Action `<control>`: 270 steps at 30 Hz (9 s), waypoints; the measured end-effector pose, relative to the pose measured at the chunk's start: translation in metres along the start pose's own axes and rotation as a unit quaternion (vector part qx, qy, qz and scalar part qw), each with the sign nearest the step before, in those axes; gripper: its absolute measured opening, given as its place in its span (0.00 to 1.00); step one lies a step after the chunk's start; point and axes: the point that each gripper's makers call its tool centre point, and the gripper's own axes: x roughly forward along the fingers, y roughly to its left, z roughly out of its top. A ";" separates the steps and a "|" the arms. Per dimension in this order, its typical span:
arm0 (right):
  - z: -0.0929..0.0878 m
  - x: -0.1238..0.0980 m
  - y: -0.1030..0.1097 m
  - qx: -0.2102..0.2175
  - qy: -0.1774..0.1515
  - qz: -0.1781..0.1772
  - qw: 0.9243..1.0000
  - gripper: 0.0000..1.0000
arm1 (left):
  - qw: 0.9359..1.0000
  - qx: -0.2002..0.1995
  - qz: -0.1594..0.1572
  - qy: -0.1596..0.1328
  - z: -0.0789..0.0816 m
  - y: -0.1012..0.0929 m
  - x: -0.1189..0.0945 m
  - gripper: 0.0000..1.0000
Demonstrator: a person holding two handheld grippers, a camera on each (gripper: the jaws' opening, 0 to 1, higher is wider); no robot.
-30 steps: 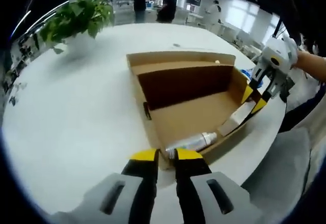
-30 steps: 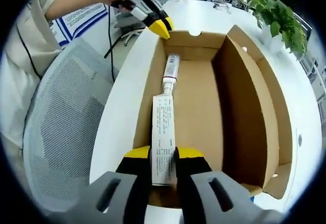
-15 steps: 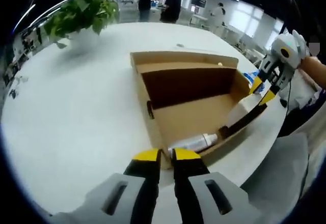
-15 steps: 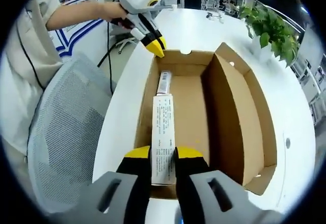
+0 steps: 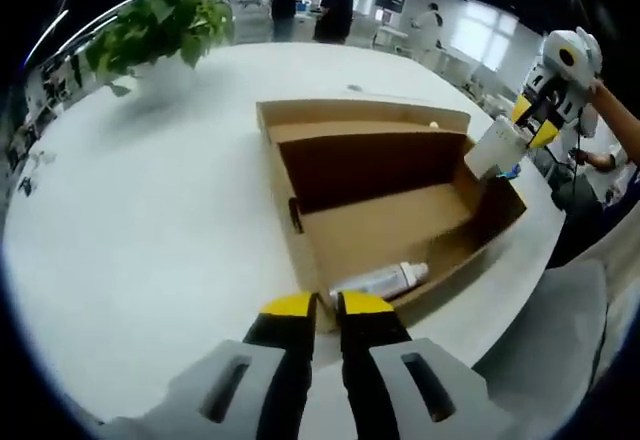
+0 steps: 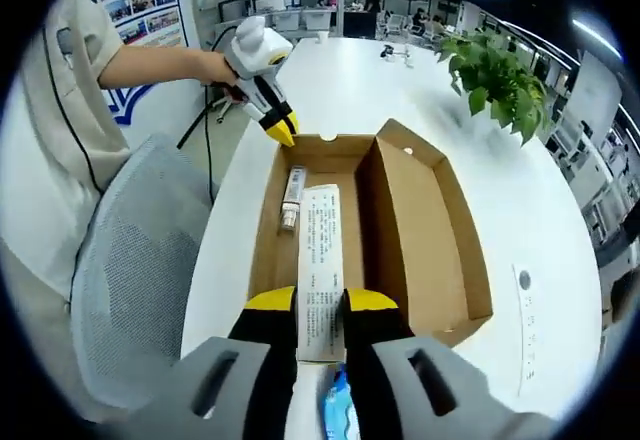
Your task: Operate the shoe box by opening the lid, removing the specified soft item, and placing it in the target area until the item is outside and the box remains undamaged.
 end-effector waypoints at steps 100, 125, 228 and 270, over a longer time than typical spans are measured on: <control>-0.329 -0.113 -0.127 0.012 0.246 -0.075 0.966 0.16 | 0.982 0.178 -0.050 0.023 0.046 -0.028 -0.008 0.09; -0.311 -0.127 -0.138 0.052 0.178 -0.152 0.971 0.34 | 0.818 0.473 -0.222 0.242 0.008 -0.058 0.047 0.23; 0.006 -0.036 0.042 0.004 -0.203 -0.088 0.975 0.28 | 0.843 0.448 -0.295 0.034 0.067 -0.187 0.011 0.17; 0.027 -0.030 0.047 -0.041 -0.157 -0.061 0.985 0.15 | 0.856 0.427 -0.289 -0.029 0.082 -0.198 0.000 0.25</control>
